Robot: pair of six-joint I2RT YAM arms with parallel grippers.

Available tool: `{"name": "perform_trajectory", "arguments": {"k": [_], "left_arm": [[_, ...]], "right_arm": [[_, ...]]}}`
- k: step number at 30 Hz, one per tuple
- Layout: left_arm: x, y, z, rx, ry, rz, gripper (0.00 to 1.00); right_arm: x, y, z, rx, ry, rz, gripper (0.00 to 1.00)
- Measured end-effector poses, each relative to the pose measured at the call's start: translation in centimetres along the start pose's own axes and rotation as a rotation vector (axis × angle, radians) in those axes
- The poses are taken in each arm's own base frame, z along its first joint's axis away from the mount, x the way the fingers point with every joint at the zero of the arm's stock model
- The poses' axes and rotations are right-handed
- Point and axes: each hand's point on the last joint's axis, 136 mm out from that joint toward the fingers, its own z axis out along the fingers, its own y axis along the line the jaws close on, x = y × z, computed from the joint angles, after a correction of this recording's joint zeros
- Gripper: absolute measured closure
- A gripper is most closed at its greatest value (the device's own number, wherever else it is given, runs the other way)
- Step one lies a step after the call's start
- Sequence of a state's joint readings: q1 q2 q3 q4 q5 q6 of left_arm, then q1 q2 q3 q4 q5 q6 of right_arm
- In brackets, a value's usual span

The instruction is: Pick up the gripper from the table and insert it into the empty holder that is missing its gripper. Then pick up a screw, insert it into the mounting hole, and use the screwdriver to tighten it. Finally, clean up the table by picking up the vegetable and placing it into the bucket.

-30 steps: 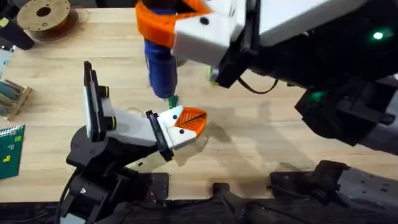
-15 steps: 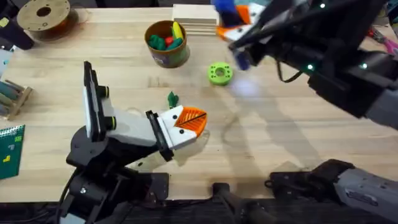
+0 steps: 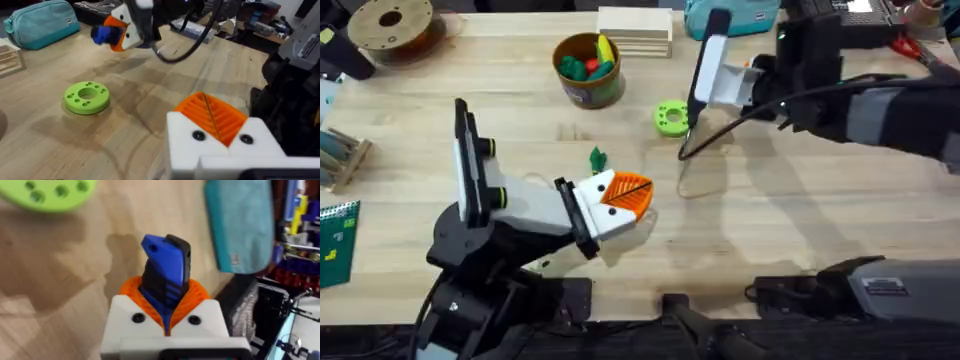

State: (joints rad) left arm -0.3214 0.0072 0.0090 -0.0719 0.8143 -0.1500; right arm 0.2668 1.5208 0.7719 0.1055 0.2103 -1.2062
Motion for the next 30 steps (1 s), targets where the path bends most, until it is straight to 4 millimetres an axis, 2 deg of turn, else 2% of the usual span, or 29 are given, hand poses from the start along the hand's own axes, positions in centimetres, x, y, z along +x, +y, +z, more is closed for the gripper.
{"name": "perform_trajectory", "arguments": {"k": [4, 9, 10, 11, 16, 17, 20, 21, 26, 27, 30], "left_arm": [[0.0, 0.0, 0.0, 0.0, 0.0, 0.0, 0.99], [0.0, 0.0, 0.0, 0.0, 0.0, 0.0, 0.99], [0.0, 0.0, 0.0, 0.0, 0.0, 0.0, 0.99], [0.0, 0.0, 0.0, 0.0, 0.0, 0.0, 0.99], [0.0, 0.0, 0.0, 0.0, 0.0, 0.0, 0.99], [0.0, 0.0, 0.0, 0.0, 0.0, 0.0, 0.99], [0.0, 0.0, 0.0, 0.0, 0.0, 0.001, 0.982], [0.0, 0.0, 0.0, 0.0, 0.0, 0.001, 0.925], [0.0, 0.0, 0.0, 0.0, 0.0, 0.004, 0.161], [0.0, 0.0, 0.0, 0.0, 0.0, 0.001, 0.051], [0.0, 0.0, 0.0, 0.0, 0.0, 0.001, 0.016]], "right_arm": [[0.5, 1.9, 1.4, -0.058, 0.024, -0.049, 0.971], [1.5, 4.7, 2.0, -0.161, 0.06, -0.092, 0.971], [1.5, 4.7, 1.9, -0.168, 0.065, -0.092, 0.93], [1.5, 4.7, 1.9, -0.173, 0.067, -0.095, 0.851], [1.4, 3.7, 1.5, -0.17, 0.074, -0.107, 0.173], [1.4, 3.5, 1.4, -0.168, 0.076, -0.107, 0.12], [1.6, 3.6, 1.0, -0.177, 0.086, -0.075, 0.101], [1.6, 3.7, 0.9, -0.179, 0.089, -0.056, 0.101], [1.8, 3.9, -0.7, -0.193, 0.109, 0.088, 0.1], [1.7, 3.7, -1.4, -0.191, 0.109, 0.125, 0.1], [1.2, 3.3, -3.4, -0.18, 0.104, 0.236, 0.1]]}}
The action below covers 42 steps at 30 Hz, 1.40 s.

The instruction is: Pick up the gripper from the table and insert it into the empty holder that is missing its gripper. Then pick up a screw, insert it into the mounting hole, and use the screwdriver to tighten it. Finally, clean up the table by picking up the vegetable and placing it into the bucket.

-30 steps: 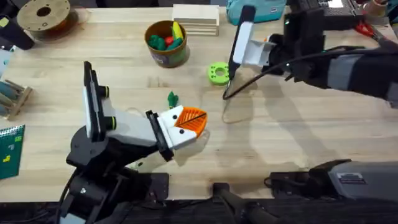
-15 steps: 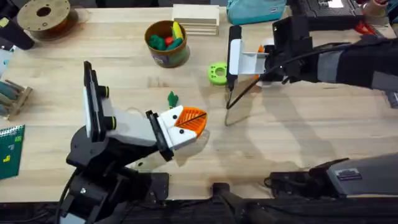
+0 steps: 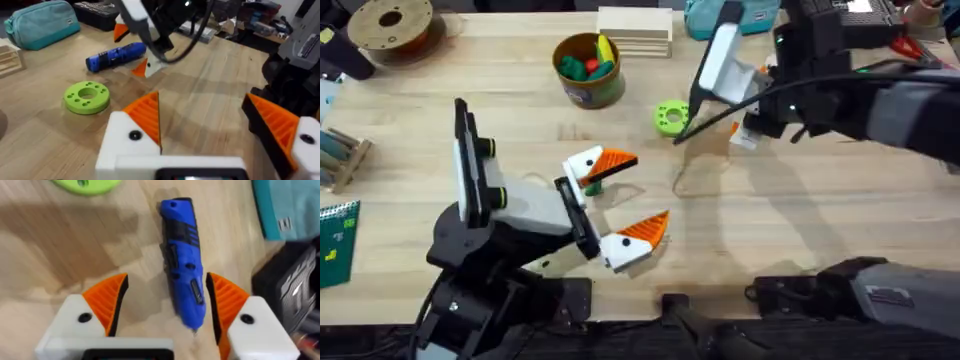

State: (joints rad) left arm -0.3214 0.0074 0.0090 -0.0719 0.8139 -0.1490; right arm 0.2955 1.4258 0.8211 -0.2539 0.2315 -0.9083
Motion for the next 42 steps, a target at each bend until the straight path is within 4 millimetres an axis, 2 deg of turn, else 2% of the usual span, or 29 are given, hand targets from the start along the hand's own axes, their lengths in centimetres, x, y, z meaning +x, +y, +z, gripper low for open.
{"name": "perform_trajectory", "arguments": {"k": [5, 8, 10, 17, 23, 26, 30, 36, 42], "left_arm": [[-0.4, 0.4, 0.0, -0.024, -0.019, 0.015, 0.015], [-2.4, 0.4, -0.1, -0.039, -0.09, 0.082, 0.015], [-3.0, 1.0, -0.3, -0.079, -0.101, 0.055, 0.015], [-4.2, 3.3, -2.4, -0.342, 0.042, -0.19, 0.014], [-4.8, 5.3, -4.6, -0.583, 0.286, -0.392, 0.015], [-4.2, 6.7, -4.7, -0.669, 0.425, -0.471, 0.015], [-2.9, 8.5, -3.7, -0.708, 0.56, -0.545, 0.014], [2.0, 9.3, -3.5, -0.736, 0.783, -0.669, 0.014], [5.0, 10.9, -3.8, -0.807, 0.908, -0.718, 0.014]], "right_arm": [[-0.9, -0.7, -3.7, 0.036, -0.062, 0.231, 0.1], [-1.3, -1.5, -5.4, 0.065, -0.104, 0.343, 0.1], [-1.4, -1.9, -6.2, 0.08, -0.126, 0.393, 0.099], [-1.4, -2.2, -6.9, 0.089, -0.145, 0.462, 0.097], [-1.4, -2.2, -6.9, 0.088, -0.146, 0.474, 0.098], [-1.4, -2.2, -6.9, 0.088, -0.146, 0.474, 0.098], [-1.4, -2.1, -6.9, 0.086, -0.143, 0.474, 0.097], [-1.0, -1.6, -6.8, 0.069, -0.121, 0.468, 0.097], [-0.6, -1.1, -6.7, 0.053, -0.1, 0.463, 0.096]]}}
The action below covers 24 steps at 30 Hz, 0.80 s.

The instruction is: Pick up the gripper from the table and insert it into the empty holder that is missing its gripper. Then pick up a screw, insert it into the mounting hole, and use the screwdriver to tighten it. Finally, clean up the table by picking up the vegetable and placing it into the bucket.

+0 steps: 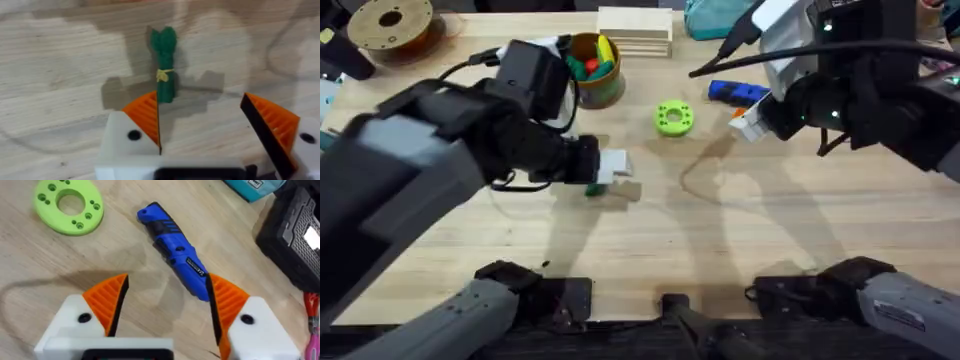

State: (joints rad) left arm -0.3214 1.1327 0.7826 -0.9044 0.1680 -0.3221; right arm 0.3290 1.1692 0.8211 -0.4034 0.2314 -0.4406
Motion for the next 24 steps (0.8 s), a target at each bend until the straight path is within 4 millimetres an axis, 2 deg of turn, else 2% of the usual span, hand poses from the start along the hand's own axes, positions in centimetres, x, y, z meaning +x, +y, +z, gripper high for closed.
{"name": "perform_trajectory", "arguments": {"k": [12, 20, 21, 24], "left_arm": [[-0.1, 2.7, 5.6, -0.15, 0.135, -0.067, 0.014], [-0.5, 3.1, 5.8, -0.178, 0.141, -0.078, 0.015], [-0.5, 3.1, 5.8, -0.182, 0.14, -0.082, 0.096], [-0.6, 3.3, 5.9, -0.189, 0.136, -0.083, 0.542]], "right_arm": [[0.0, 0.0, 0.0, 0.0, 0.0, 0.0, 0.096], [0.0, 0.0, 0.0, 0.0, 0.0, 0.0, 0.096], [0.0, 0.0, 0.0, 0.0, 0.001, 0.0, 0.096], [0.0, 0.0, 0.0, 0.0, 0.0, 0.0, 0.096]]}}
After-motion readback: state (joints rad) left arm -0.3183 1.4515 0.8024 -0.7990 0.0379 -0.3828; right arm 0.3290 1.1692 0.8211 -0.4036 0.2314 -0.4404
